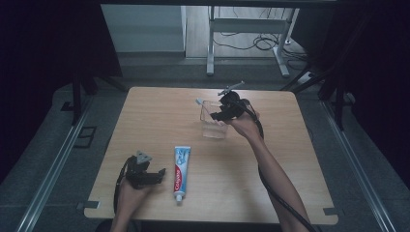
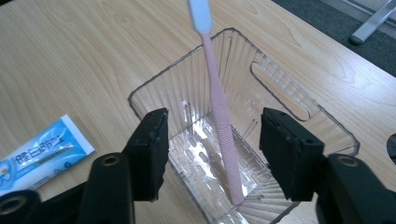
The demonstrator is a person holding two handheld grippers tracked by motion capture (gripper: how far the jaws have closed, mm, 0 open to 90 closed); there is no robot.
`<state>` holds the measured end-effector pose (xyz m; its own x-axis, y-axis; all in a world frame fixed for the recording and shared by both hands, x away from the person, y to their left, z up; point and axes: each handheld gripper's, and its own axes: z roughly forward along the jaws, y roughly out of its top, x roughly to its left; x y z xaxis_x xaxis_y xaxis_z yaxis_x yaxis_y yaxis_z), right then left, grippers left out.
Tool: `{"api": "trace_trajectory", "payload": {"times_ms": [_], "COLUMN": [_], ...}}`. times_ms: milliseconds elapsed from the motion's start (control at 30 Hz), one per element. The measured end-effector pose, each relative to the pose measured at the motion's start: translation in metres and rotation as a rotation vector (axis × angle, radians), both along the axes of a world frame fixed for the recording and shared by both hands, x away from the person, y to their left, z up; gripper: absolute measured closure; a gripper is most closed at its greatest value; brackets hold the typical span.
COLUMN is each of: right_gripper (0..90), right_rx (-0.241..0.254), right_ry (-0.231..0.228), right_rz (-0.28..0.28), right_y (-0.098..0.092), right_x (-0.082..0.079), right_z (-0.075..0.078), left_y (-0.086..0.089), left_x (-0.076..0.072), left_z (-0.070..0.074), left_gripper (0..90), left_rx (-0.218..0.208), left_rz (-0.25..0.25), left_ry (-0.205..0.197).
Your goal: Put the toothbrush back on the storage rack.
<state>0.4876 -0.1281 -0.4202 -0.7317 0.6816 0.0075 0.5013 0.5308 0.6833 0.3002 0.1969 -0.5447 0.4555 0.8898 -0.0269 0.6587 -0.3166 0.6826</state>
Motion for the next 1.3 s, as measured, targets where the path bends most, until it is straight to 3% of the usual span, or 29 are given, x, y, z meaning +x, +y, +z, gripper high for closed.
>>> {"api": "trace_trajectory", "payload": {"times_ms": [633,1167,1300], "right_gripper": [14.5,2.0,0.0], "right_rx": [0.009,0.011,0.004], "right_ry": [-0.015,-0.029,-0.051], "right_rz": [0.05,0.057,0.079], "right_y": [-0.006,-0.018,-0.021], "right_x": [-0.023,-0.038,-0.044], "right_z": [0.003,0.0,-0.001], "left_y": [0.0,0.0,0.0], "left_x": [0.0,0.0,0.0], "left_z": [0.0,0.0,0.0], "left_gripper": [12.9,12.9,12.9], "left_rx": [0.0,0.001,0.001], "left_rz": [0.001,0.0,0.001], "left_ry": [-0.001,0.001,0.001]}}
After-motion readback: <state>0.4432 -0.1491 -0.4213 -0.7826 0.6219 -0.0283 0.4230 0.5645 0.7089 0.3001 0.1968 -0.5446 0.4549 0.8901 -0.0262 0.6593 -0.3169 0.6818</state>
